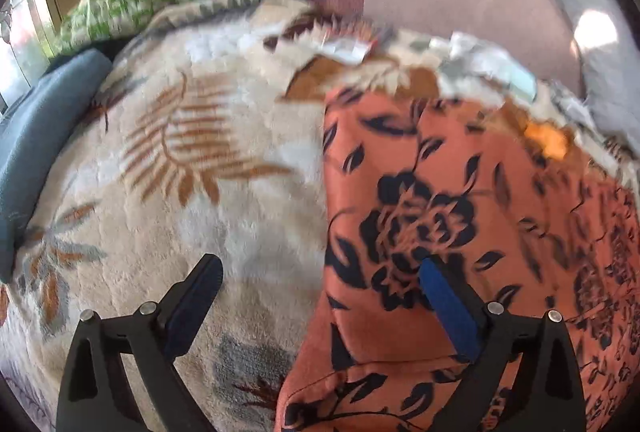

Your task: Fold small clothes

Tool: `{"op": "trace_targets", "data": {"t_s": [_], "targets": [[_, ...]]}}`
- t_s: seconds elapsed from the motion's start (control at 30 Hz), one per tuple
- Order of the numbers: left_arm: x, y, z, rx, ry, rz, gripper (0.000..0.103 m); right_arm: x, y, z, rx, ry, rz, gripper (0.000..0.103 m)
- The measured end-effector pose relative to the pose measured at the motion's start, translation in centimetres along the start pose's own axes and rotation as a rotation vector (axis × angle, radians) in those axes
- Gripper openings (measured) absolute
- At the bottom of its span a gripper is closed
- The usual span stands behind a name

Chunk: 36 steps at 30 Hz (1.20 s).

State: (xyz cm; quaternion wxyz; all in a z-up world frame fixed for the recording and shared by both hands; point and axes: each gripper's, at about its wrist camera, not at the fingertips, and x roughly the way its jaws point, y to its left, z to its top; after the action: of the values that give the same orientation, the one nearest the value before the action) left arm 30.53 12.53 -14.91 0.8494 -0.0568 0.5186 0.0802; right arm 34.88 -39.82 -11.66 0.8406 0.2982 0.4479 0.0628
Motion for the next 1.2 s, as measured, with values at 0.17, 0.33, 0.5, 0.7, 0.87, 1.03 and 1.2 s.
{"op": "trace_targets", "data": {"t_s": [0.17, 0.33, 0.5, 0.7, 0.87, 1.03, 1.2], "targets": [[-1.3, 0.6, -0.3, -0.015, -0.078, -0.032, 0.101, -0.7, -1.4, 0.3, 0.069, -0.017, -0.013, 0.079], [-1.0, 0.9, -0.5, -0.061, -0.048, -0.045, 0.101, 0.0, -1.8, -1.1, 0.008, 0.022, -0.082, 0.083], [-5.3, 1.7, -0.5, -0.083, -0.129, -0.072, 0.1, -3.0, -0.6, -1.4, 0.029, -0.016, -0.067, 0.082], [-14.9, 5.1, -4.2, -0.137, -0.263, -0.134, 0.1, -12.1, 3.1, -5.6, -0.103, -0.102, -0.034, 0.082], [-19.1, 8.5, -11.9, -0.191, -0.249, -0.165, 0.1, -17.8, 1.1, -12.2, -0.142, -0.056, -0.103, 0.083], [-19.1, 9.7, -19.7, -0.228, -0.114, -0.182, 0.1, -19.9, -3.3, -19.3, -0.138, 0.093, -0.164, 0.083], [-18.8, 8.4, -23.8, -0.177, -0.033, -0.189, 0.1, -20.7, -6.0, -24.9, -0.108, 0.226, -0.14, 0.083]]}}
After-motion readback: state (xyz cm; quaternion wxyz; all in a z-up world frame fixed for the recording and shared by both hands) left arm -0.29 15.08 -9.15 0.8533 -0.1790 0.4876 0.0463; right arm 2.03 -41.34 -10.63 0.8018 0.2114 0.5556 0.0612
